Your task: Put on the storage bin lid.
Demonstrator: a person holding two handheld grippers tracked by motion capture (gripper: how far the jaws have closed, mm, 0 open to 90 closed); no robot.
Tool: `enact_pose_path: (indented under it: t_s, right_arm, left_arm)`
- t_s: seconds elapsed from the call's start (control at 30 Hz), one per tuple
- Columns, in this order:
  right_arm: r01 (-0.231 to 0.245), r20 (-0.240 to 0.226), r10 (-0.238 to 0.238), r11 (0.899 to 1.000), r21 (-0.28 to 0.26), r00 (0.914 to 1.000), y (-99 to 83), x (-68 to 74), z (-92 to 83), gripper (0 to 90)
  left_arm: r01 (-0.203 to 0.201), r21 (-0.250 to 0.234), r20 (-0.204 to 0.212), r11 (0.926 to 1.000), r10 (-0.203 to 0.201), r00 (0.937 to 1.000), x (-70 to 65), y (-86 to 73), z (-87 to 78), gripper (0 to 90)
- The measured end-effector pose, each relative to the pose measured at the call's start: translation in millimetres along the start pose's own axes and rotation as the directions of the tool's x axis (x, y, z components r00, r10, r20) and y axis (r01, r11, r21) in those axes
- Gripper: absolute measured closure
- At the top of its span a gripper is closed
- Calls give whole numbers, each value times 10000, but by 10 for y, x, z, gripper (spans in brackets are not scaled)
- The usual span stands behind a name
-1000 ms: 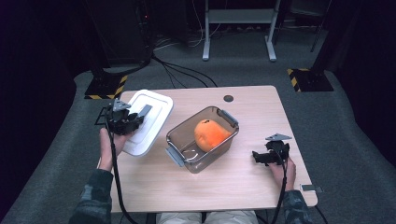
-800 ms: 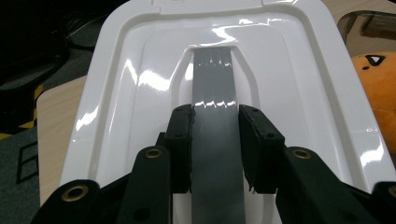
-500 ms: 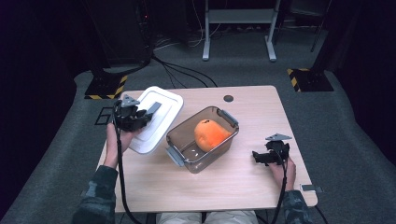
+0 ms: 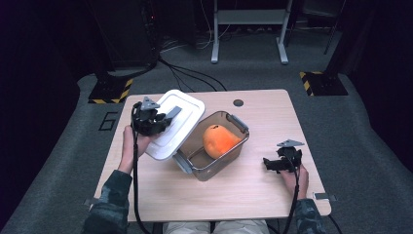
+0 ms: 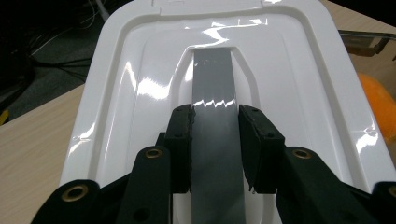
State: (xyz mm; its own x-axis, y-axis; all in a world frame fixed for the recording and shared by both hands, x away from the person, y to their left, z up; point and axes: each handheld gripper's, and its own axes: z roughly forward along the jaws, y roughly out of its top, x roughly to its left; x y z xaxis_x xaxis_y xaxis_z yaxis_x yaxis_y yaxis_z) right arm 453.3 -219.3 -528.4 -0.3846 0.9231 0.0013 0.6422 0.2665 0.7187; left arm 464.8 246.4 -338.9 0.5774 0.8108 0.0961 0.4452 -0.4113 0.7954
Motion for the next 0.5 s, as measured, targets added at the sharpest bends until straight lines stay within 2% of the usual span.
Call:
enact_pose_path:
  t_s: [0.5]
  right_arm:
    - [-7, -6, 7, 10000, 9, 10000, 0, 0, -1, 0]
  left_arm:
    - [-353, 26, 329, 9994, 352, 9988, -160, 101, 106, 662]
